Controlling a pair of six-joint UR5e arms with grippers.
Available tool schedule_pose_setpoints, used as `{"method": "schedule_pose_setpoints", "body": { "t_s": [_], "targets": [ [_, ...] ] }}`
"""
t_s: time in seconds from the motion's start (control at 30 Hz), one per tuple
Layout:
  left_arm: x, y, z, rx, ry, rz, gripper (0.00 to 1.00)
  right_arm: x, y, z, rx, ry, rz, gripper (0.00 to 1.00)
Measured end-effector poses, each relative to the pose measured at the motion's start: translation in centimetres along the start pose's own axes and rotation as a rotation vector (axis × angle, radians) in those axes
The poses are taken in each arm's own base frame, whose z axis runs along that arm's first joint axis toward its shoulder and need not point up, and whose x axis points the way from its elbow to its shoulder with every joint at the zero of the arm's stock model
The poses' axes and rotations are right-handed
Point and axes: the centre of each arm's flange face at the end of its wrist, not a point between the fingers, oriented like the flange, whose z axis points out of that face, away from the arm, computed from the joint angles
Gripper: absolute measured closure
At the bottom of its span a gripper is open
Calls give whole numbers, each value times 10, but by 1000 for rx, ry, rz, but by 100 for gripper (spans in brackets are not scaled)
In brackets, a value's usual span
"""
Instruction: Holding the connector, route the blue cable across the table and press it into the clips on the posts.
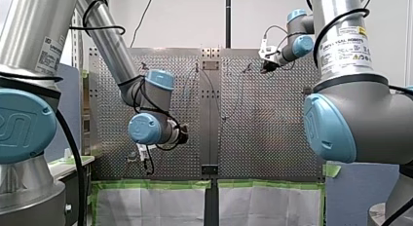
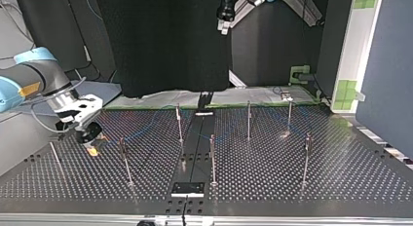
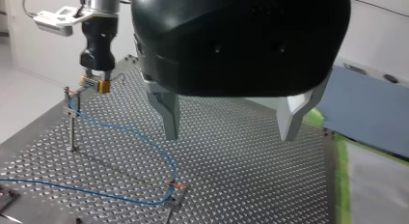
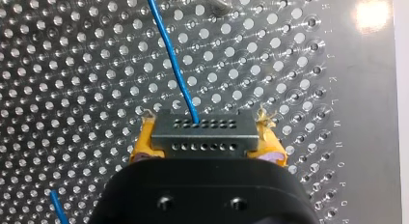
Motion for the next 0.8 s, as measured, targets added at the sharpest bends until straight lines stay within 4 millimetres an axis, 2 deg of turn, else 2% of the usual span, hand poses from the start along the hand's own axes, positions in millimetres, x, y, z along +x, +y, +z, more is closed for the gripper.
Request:
{"method": "schedule_pose_setpoints", "body": {
  "t_s": [0.2, 0.8],
  "targets": [
    [6, 9, -8, -5, 14, 22, 0, -1, -3, 1, 4, -2, -1, 100],
    [6, 10, -9, -6, 15, 24, 0, -1, -3, 1, 5, -2, -1, 100]
  ]
}}
